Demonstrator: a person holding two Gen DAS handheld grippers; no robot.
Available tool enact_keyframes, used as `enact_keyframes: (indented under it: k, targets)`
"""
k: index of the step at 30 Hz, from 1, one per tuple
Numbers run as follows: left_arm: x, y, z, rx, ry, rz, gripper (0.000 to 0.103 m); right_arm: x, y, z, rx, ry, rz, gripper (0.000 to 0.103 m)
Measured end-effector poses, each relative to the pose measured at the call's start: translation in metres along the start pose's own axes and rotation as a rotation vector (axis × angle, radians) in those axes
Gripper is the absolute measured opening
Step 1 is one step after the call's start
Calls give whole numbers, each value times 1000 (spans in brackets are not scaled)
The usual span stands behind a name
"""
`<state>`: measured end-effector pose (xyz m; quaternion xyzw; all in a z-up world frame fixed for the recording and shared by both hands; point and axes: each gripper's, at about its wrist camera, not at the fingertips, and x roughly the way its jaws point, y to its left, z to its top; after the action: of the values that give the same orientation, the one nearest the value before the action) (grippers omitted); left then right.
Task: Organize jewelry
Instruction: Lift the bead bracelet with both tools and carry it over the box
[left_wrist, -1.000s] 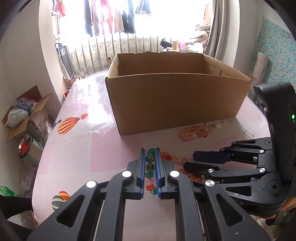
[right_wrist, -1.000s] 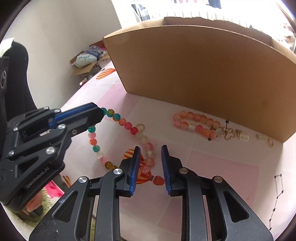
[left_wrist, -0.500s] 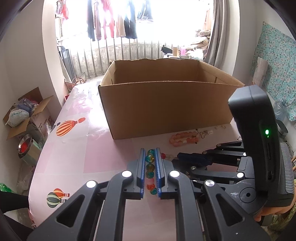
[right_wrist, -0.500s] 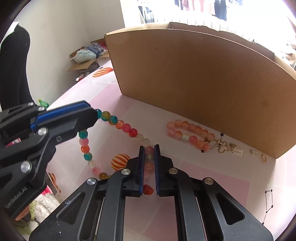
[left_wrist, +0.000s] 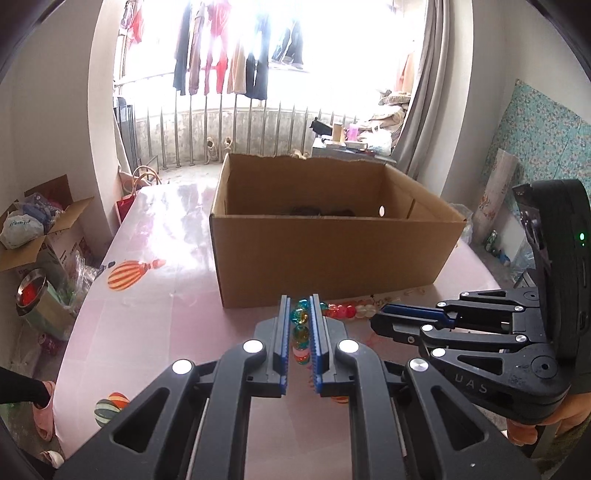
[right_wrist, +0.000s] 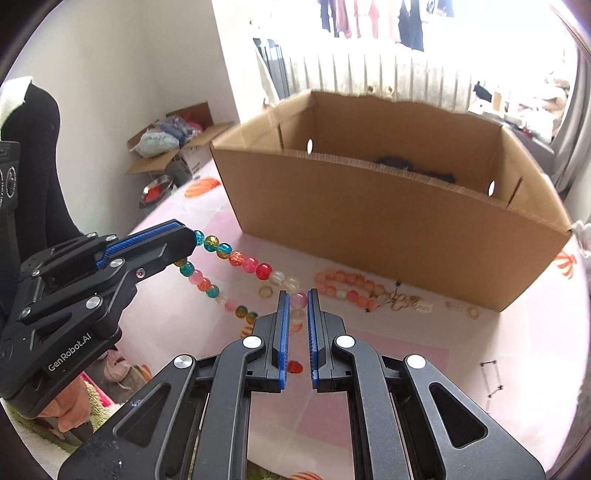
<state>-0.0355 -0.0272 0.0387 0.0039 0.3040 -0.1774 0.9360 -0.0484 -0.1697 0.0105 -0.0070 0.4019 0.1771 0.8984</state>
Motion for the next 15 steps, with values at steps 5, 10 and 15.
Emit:
enact_keyframes:
  k: [5,10,15]
  targets:
    - [-22,-3,33,16,-96,-60,9,-36,0,18,-8,-95,-26,7]
    - [-35,-5,77,31,-176,-125,9,-62,-7,49,-54,-186,-44,7]
    - [-36,0,128,38,-192,-240,10,-73,-25,95,-82,-257,-40,7]
